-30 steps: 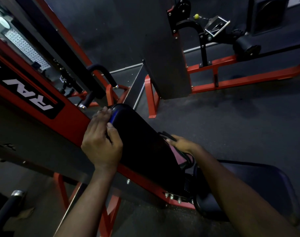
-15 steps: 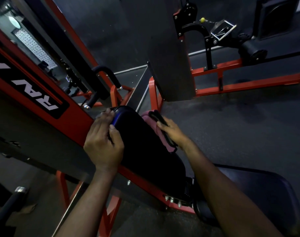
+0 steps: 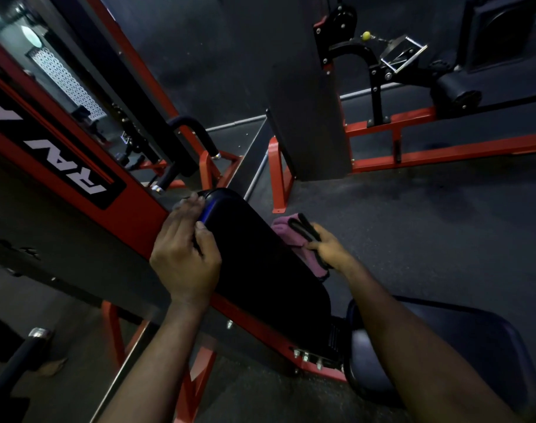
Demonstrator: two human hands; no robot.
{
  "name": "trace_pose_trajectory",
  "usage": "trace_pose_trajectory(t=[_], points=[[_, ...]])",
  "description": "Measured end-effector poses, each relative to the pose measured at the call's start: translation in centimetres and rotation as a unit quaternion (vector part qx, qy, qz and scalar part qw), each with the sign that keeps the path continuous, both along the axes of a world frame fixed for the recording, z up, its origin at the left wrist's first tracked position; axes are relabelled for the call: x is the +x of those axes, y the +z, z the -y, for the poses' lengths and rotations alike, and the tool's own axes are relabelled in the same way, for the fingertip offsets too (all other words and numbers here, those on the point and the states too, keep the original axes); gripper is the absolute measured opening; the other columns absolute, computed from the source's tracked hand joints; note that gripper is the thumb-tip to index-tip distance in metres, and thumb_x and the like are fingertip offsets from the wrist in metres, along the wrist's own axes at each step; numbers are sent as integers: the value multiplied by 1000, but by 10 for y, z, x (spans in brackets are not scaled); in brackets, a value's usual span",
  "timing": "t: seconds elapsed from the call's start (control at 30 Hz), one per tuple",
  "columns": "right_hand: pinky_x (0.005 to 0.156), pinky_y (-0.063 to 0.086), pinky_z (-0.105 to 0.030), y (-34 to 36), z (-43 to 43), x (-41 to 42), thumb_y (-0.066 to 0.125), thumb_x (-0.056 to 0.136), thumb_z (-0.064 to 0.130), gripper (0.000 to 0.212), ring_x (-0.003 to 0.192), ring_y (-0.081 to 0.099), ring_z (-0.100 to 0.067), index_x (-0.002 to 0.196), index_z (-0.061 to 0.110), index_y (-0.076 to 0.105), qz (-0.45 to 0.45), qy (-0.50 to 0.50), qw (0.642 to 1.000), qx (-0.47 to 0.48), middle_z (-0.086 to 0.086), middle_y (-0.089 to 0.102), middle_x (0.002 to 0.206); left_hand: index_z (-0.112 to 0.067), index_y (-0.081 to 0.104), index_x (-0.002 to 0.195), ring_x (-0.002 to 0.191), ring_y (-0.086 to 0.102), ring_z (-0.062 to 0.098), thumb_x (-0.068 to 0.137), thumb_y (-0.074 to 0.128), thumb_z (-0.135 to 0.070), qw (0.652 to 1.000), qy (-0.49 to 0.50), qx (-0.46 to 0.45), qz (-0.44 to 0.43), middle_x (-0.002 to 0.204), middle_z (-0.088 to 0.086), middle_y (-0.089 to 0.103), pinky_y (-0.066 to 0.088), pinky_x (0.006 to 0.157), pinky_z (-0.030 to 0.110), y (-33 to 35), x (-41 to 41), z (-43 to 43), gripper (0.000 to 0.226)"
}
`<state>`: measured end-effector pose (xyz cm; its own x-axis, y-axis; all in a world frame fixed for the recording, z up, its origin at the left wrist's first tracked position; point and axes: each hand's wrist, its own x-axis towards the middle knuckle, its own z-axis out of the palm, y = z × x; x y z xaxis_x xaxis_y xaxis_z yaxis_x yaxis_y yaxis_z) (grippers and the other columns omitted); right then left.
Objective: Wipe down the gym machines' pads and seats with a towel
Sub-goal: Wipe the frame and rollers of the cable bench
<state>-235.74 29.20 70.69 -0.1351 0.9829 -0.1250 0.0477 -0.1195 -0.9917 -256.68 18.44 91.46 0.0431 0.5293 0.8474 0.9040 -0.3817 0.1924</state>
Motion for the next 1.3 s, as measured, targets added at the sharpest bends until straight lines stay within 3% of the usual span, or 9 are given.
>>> trace_pose_trajectory(t=[0.17, 0.3, 0.37, 0.43, 0.5, 0.7, 0.87, 1.03, 1.3], points=[[89, 43, -5, -35, 30, -10, 53, 91, -18, 59, 128, 48, -20, 147, -2, 42, -52, -3, 999, -5, -5, 50, 136, -3, 71, 120, 121, 64, 20, 96, 44, -11, 1000, 1, 1, 2, 125, 8, 70, 54, 96, 49, 0, -1, -1, 37], [116, 37, -39, -50, 47, -3, 44, 89, -25, 56, 120, 60, -1, 132, 9, 52, -59, -7, 998, -5, -1, 55, 136, -4, 71, 120, 120, 65, 21, 95, 45, -10, 1000, 1, 2, 4, 124, 8, 70, 54, 97, 49, 0, 1, 1, 37], [107, 47, -28, -35, 51, -8, 36, 91, -26, 53, 117, 63, 3, 131, 2, 56, -69, -4, 997, 18, -5, 64, 130, -4, 71, 120, 120, 65, 21, 95, 44, -11, 1000, 2, 1, 4, 124, 8, 70, 54, 96, 49, 1, 1, 0, 38], [82, 49, -8, -15, 45, -16, 36, 91, -25, 51, 102, 69, 4, 126, 4, 58, -105, -4, 994, -26, 1, 68, 112, -4, 71, 120, 120, 65, 21, 95, 44, -12, 1000, 6, 2, 3, 124, 8, 70, 54, 96, 49, 0, 0, 0, 38], [71, 47, -7, 6, 35, -24, 44, 91, -20, 47, 102, 69, -9, 119, 13, 63, -106, -13, 994, -33, 4, 68, 103, -4, 71, 120, 120, 64, 21, 95, 44, -12, 1000, 11, 3, 2, 125, 8, 70, 54, 96, 48, 0, 1, 0, 38], [95, 52, -26, 77, 16, -42, 59, 92, 2, 39, 113, 66, -13, 116, 31, 68, -112, -21, 992, 56, 2, 72, 117, -5, 72, 119, 120, 65, 20, 94, 44, -12, 1000, 15, -3, 6, 124, 7, 71, 54, 96, 48, 1, 1, 1, 39], [82, 48, -12, 77, 20, -34, 69, 92, 4, 35, 104, 66, -10, 123, 22, 67, -80, -44, 993, 78, 8, 70, 107, -6, 72, 120, 121, 64, 19, 94, 44, -14, 1000, 9, -12, 11, 125, 5, 70, 54, 96, 47, 2, 3, 1, 40], [104, 52, -37, 56, 25, -30, 65, 99, 28, 32, 119, 65, -22, 130, 18, 65, -50, 9, 999, 4, -4, 71, 121, -6, 72, 119, 121, 64, 19, 94, 44, -15, 1000, 10, -14, 13, 124, 6, 71, 54, 96, 46, 2, 1, 1, 39], [100, 51, -41, 125, 14, -61, 59, 99, 32, 37, 118, 64, -26, 136, 33, 61, 29, -97, 987, 126, -5, 72, 122, -8, 70, 121, 117, 65, 18, 96, 41, -21, 999, 3, -23, 23, 123, 5, 71, 54, 94, 37, 6, 1, 2, 41]])
